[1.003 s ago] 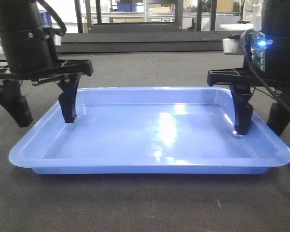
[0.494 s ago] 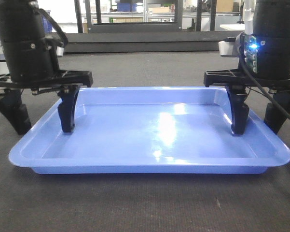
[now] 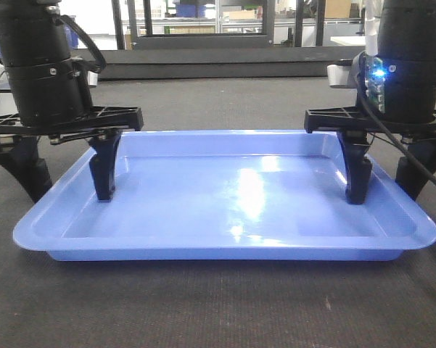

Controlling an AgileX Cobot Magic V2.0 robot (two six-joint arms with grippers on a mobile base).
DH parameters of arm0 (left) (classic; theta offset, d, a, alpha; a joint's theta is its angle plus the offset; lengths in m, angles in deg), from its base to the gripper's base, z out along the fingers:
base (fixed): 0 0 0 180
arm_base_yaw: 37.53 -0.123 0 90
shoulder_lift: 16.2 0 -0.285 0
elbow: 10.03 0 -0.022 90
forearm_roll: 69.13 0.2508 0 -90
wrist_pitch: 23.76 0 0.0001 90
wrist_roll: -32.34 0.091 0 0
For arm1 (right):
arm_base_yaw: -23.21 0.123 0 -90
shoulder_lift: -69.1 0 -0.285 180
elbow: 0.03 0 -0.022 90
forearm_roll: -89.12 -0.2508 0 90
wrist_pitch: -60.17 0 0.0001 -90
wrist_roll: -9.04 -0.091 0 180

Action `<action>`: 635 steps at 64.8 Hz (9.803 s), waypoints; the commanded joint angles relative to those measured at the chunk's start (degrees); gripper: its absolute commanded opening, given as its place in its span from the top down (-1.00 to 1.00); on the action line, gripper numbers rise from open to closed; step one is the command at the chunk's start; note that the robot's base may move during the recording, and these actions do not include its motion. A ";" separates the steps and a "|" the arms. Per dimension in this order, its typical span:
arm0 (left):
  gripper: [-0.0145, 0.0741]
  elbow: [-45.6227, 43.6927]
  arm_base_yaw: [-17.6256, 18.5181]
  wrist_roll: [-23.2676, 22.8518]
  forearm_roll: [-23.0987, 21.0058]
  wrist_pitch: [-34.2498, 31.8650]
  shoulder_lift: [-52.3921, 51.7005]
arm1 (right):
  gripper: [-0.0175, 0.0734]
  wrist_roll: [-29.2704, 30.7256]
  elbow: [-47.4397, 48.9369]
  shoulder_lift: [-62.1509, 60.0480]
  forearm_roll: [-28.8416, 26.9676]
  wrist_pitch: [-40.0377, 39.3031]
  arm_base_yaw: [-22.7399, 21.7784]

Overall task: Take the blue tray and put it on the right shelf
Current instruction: 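Close both grippers on the tray's side rims, then lift the blue tray off the table with both grippers, then hold the tray level in both grippers while the base drives to the shelf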

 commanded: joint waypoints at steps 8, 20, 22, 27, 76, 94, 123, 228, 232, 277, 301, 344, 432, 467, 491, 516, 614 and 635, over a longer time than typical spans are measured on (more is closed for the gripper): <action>0.36 -1.26 0.45 0.08 -0.59 -0.34 -2.86 | -0.26 -0.20 1.85 -2.67 0.41 -0.17 -0.10; 0.51 -1.26 0.45 0.08 -0.59 -0.01 -2.86 | -0.07 -0.20 1.85 -2.67 0.41 0.08 -0.10; 0.51 -1.26 0.45 0.08 -0.59 0.10 -2.86 | -0.01 -0.20 1.85 -2.67 0.41 0.08 -0.10; 0.51 -1.26 0.45 0.08 -0.59 0.34 -2.86 | 0.14 -0.20 1.85 -2.67 0.41 0.01 -0.10; 0.51 -1.36 0.45 0.08 -0.93 0.40 -2.86 | 0.23 -0.20 1.93 -2.67 0.34 -0.88 -0.10; 0.51 -8.25 -0.42 -3.30 3.30 10.59 -5.13 | 0.23 -0.28 7.07 -6.04 0.34 4.04 -0.03; 0.51 -8.05 9.91 -16.07 9.60 16.35 -18.75 | 0.25 -6.92 -4.14 -23.71 2.20 0.35 6.77; 0.51 17.38 16.40 -22.78 7.91 2.10 -33.99 | 0.25 -14.01 -15.48 -33.62 2.38 -1.04 14.82; 0.51 17.38 16.40 -22.78 7.91 2.50 -33.99 | 0.25 -14.01 -15.48 -33.62 2.38 -0.65 14.82; 0.51 17.38 16.40 -22.78 5.90 7.99 -33.99 | 0.25 -14.01 -15.48 -33.62 2.38 0.29 14.82; 0.51 17.01 16.40 -22.78 14.61 2.66 -33.99 | 0.25 -14.01 -15.48 -33.62 2.38 0.29 14.82; 0.51 17.01 16.40 -22.78 11.66 1.93 -33.99 | 0.25 -14.01 -15.48 -33.62 2.38 0.29 14.82; 0.51 17.01 16.01 -22.78 6.29 -3.10 -33.87 | 0.25 -14.01 -15.26 -33.57 2.38 0.51 14.77; 0.51 17.01 16.11 -22.78 3.32 -2.89 -33.87 | 0.25 -14.01 -15.26 -33.62 2.38 0.90 14.77; 0.51 17.01 16.11 -22.78 3.32 -2.89 -33.87 | 0.25 -14.01 -15.26 -33.62 2.38 0.96 14.77; 0.51 17.01 16.11 -22.78 3.32 -2.89 -33.87 | 0.25 -14.01 -15.26 -33.62 2.38 0.96 14.77; 0.51 17.01 16.11 -22.78 3.21 -2.78 -33.87 | 0.25 -14.01 -15.26 -33.62 2.38 1.22 14.77; 0.51 17.01 16.11 -22.78 3.21 -2.67 -33.87 | 0.25 -14.01 -15.26 -33.62 2.38 1.22 14.77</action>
